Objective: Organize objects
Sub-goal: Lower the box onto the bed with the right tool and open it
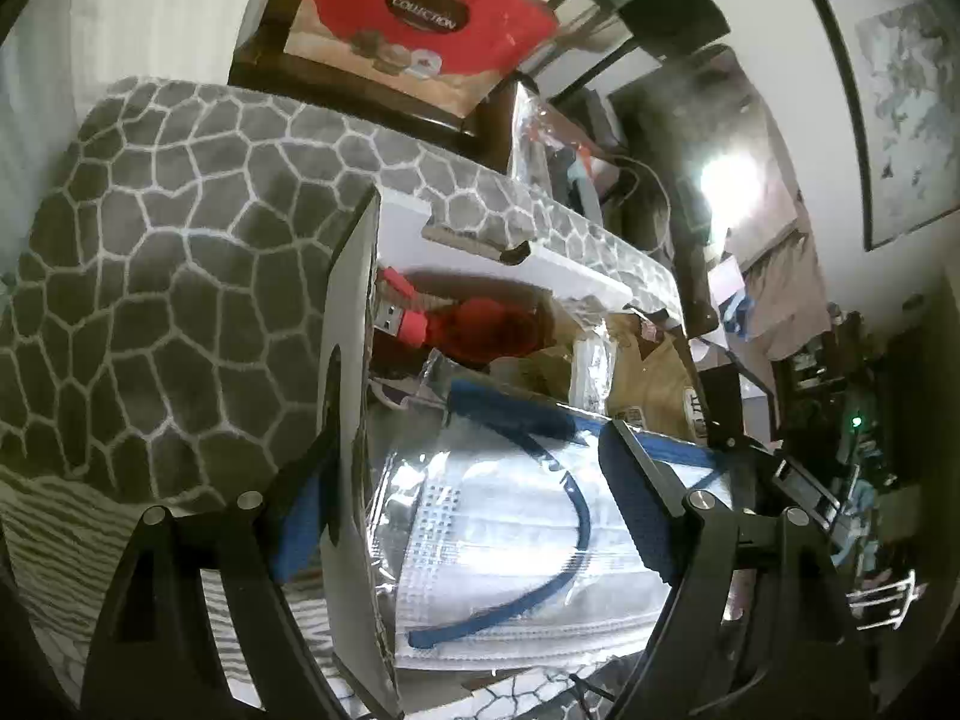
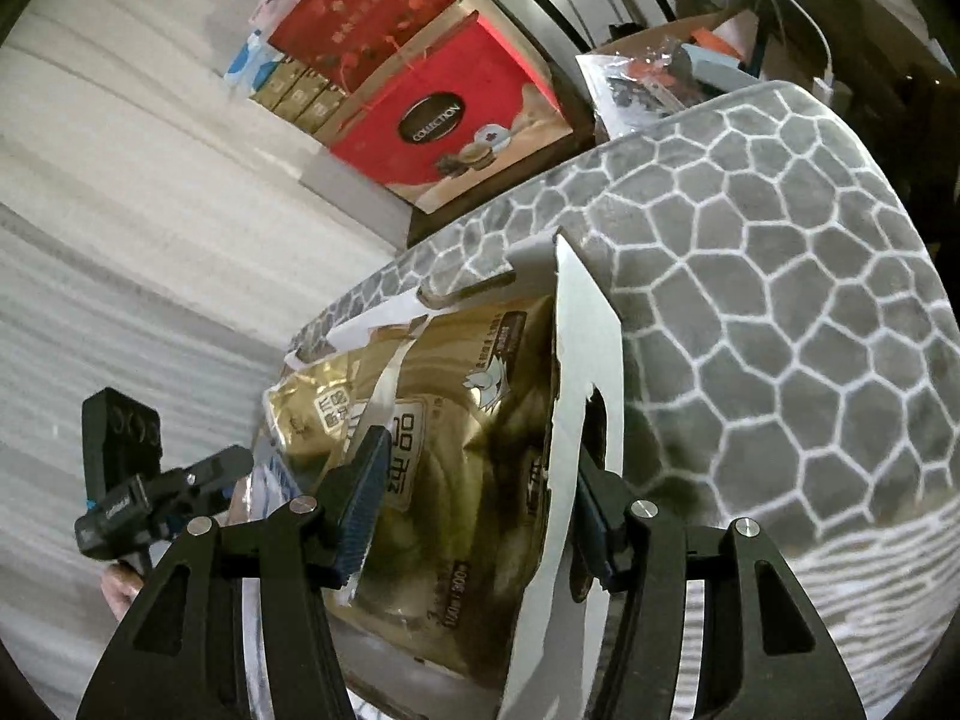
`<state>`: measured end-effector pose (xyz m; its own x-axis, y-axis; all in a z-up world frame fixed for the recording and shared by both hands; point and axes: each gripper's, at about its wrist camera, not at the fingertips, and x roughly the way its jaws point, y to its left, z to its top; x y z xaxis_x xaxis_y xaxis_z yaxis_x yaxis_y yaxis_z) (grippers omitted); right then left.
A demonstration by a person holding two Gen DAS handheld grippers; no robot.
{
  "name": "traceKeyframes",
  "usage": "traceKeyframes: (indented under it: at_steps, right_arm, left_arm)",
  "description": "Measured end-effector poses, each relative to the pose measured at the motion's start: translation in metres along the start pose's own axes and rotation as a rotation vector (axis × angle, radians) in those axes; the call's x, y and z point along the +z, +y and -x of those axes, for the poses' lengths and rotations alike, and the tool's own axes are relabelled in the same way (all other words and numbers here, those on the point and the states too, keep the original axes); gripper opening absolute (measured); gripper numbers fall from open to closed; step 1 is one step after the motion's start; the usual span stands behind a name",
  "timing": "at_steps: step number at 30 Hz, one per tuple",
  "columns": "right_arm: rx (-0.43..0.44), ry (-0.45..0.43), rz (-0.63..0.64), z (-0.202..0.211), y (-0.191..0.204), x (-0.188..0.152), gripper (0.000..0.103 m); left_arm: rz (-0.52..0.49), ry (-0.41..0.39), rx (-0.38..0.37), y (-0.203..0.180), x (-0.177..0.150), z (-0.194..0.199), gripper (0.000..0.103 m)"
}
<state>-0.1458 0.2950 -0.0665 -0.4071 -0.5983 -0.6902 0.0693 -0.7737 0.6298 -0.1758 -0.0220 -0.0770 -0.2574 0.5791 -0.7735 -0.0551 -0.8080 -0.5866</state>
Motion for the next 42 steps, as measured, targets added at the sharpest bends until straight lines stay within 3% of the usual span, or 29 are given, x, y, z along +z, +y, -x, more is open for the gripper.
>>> traceKeyframes:
  at_steps: [10, 13, 16, 21, 24, 27, 30, 33, 35, 40, 42]
  right_arm:
    - [-0.060, -0.052, 0.005, 0.002, -0.020, 0.013, 0.059]
    - [-0.026, -0.091, -0.037, 0.021, -0.028, 0.014, 0.078]
    - [-0.029, -0.129, -0.035, 0.043, -0.028, 0.015, 0.080]
    - [-0.106, -0.155, 0.005, 0.074, -0.016, 0.003, 0.080]
    - [-0.131, -0.122, 0.059, 0.077, -0.001, -0.014, 0.079]
    - [-0.135, -0.087, 0.131, 0.073, 0.018, -0.032, 0.070]
    - [-0.119, -0.039, 0.168, 0.063, 0.032, -0.046, 0.059]
    - [-0.125, -0.003, 0.199, 0.049, 0.039, -0.052, 0.040]
    - [-0.145, 0.015, 0.211, 0.038, 0.040, -0.052, 0.017]
    - [-0.214, -0.031, 0.249, 0.021, 0.039, -0.044, 0.008]
    - [-0.233, -0.038, 0.241, 0.012, 0.037, -0.036, 0.008]
  left_arm:
    - [-0.025, -0.001, -0.002, -0.003, -0.001, -0.016, 0.080]
    - [-0.041, -0.021, -0.008, -0.002, -0.005, -0.007, 0.081]
    - [-0.074, -0.071, -0.009, -0.002, -0.013, 0.013, 0.084]
    - [-0.176, -0.154, 0.052, -0.013, -0.031, 0.046, 0.088]
    - [-0.240, -0.168, 0.108, -0.022, -0.043, 0.049, 0.089]
    - [-0.279, -0.164, 0.142, -0.029, -0.050, 0.044, 0.089]
    - [-0.288, -0.146, 0.127, -0.029, -0.056, 0.039, 0.089]
    - [-0.294, -0.130, 0.127, -0.031, -0.061, 0.031, 0.089]
    - [-0.297, -0.124, 0.140, -0.032, -0.063, 0.026, 0.089]
    - [-0.290, -0.119, 0.144, -0.031, -0.062, 0.014, 0.089]
    - [-0.299, -0.126, 0.179, -0.034, -0.060, 0.009, 0.089]
